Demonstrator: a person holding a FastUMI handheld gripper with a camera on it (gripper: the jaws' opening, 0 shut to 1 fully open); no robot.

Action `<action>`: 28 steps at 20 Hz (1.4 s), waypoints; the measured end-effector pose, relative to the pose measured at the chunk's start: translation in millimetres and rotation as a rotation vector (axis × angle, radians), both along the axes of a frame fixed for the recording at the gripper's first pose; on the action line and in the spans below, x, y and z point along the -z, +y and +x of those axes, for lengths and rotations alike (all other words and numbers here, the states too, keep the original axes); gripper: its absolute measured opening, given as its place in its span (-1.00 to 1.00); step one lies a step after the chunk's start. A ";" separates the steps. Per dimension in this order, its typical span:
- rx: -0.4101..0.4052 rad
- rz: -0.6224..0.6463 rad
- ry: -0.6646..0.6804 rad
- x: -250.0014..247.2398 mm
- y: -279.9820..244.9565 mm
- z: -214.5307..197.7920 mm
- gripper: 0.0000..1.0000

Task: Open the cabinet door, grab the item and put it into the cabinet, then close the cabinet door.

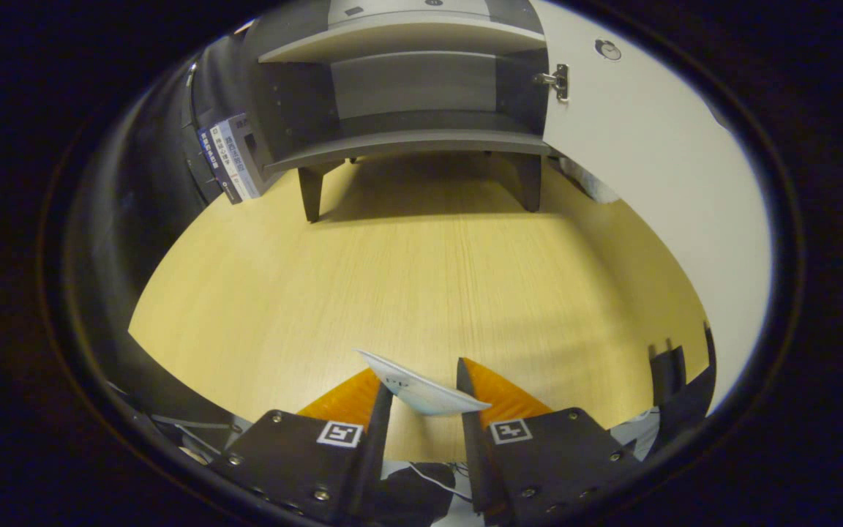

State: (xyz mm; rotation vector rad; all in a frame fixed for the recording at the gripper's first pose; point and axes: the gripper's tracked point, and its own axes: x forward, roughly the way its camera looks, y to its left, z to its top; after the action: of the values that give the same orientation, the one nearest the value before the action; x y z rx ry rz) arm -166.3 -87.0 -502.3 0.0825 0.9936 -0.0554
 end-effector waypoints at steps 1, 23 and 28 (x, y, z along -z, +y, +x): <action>0.012 0.004 -0.004 -1.3 -1.0 0.9 -0.16; -0.022 0.064 -0.484 -304.8 12.0 198.2 -0.23; 0.006 0.068 -0.536 -338.9 4.2 257.0 -0.24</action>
State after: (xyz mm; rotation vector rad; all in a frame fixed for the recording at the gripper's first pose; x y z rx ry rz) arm 90.7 -82.8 -163.4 0.1536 0.4596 -0.0037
